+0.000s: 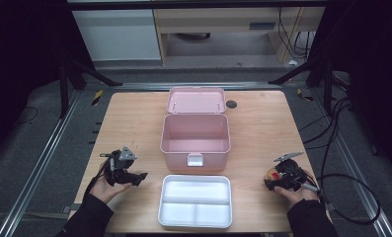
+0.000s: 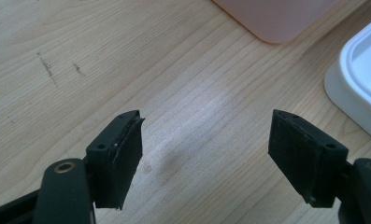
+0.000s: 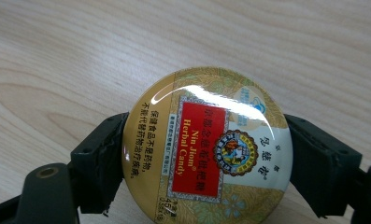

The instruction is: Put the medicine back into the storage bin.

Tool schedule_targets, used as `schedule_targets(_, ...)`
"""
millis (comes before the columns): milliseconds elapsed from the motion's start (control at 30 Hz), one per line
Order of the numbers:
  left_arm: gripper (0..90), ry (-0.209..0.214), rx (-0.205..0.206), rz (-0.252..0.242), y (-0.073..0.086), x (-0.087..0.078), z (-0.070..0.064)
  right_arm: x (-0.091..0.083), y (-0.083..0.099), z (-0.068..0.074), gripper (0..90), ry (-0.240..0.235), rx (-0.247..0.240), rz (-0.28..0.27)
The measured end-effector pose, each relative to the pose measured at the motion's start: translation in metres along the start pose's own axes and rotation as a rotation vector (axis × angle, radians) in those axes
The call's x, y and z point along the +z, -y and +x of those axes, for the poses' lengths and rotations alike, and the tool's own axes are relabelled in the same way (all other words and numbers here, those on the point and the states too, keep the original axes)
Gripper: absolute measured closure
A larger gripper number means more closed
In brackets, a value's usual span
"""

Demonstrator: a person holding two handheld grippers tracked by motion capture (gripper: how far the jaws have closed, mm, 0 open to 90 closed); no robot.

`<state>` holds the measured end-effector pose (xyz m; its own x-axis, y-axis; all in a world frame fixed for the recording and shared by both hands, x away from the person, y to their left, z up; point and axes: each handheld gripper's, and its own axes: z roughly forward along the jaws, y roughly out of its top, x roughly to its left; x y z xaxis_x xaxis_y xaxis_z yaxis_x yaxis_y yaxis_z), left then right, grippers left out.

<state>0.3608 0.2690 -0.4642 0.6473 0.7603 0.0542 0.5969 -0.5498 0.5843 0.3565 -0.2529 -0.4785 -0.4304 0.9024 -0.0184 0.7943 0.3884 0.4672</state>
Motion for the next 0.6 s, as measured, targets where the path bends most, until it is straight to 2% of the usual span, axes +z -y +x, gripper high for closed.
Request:
schedule_targets(267, 25.9, 0.001, -0.001, 0.006, 0.001, 0.002, 0.000, -0.017, -0.012, -0.002, 20.7, -0.010, 0.007, -0.054)
schedule_targets(600, 25.9, 0.001, -0.002, 0.012, 0.001, 0.002, 0.001, -0.043, -0.040, 0.007, 20.7, -0.028, -0.035, -0.142)
